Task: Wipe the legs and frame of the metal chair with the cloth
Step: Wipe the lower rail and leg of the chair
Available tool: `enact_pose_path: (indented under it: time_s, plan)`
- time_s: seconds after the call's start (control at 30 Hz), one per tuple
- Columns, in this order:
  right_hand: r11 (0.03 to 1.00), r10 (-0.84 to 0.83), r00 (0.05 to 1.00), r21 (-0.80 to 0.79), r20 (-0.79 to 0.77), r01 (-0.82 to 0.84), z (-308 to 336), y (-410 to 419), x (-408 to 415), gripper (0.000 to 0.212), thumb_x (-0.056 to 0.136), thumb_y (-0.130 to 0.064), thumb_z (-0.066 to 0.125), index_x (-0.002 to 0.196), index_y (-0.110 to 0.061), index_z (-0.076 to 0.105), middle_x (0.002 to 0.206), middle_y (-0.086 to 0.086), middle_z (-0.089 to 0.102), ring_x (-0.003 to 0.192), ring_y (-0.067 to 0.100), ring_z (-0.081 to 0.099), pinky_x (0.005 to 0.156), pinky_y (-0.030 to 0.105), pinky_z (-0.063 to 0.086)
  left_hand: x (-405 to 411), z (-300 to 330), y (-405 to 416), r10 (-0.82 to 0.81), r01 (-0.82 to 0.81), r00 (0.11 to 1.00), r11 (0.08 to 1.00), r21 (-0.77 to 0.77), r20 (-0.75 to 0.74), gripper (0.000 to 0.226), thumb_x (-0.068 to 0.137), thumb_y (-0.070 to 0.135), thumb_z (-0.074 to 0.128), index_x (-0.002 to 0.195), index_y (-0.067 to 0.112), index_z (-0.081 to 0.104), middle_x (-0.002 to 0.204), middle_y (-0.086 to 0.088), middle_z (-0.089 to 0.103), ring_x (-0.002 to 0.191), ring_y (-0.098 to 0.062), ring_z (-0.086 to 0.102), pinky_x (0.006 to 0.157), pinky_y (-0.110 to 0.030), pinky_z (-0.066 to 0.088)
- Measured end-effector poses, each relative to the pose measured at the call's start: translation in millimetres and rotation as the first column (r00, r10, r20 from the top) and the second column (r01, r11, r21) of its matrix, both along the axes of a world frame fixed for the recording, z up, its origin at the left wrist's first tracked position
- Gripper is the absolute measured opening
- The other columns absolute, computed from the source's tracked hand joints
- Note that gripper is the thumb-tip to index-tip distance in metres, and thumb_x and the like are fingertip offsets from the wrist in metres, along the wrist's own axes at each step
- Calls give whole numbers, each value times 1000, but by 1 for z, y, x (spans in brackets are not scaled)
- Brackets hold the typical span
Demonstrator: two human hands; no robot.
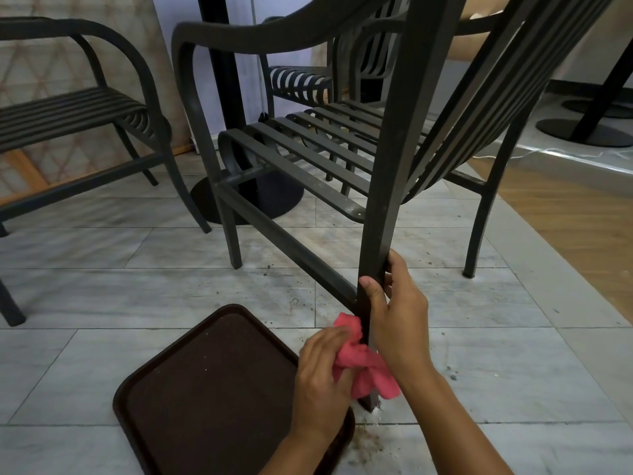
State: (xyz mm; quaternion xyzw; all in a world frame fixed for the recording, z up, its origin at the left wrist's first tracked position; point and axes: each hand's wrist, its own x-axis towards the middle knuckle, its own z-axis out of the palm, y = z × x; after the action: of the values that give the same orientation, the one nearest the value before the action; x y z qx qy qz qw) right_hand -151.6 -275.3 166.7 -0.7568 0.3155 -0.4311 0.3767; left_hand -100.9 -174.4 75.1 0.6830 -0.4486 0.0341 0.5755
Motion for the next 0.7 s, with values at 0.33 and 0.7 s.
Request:
enact_pose_path:
  time_s: [0.33, 0.7]
  plan:
    - [1000, 6, 999, -6, 32, -6, 2, 1, -1, 35, 92, -12, 56, 121, -30, 50, 90, -33, 54, 88, -20, 52, 70, -1, 40, 34, 33, -10, -2, 1, 1000, 1000, -28, -24, 51, 84, 13, 64, 128, 35, 48, 134, 19, 49, 129, -8, 41, 107, -20, 33]
    - [999, 28, 999, 18, 25, -29, 9, 3, -5, 39, 93, -11, 53, 110, -44, 42, 85, -30, 55, 86, -21, 52, 66, -3, 38, 64, 60, -32, -340, 375, 927, 862, 342, -159, 51, 84, 26, 63, 109, 61, 35, 119, 21, 49, 117, -2, 45, 100, -32, 42]
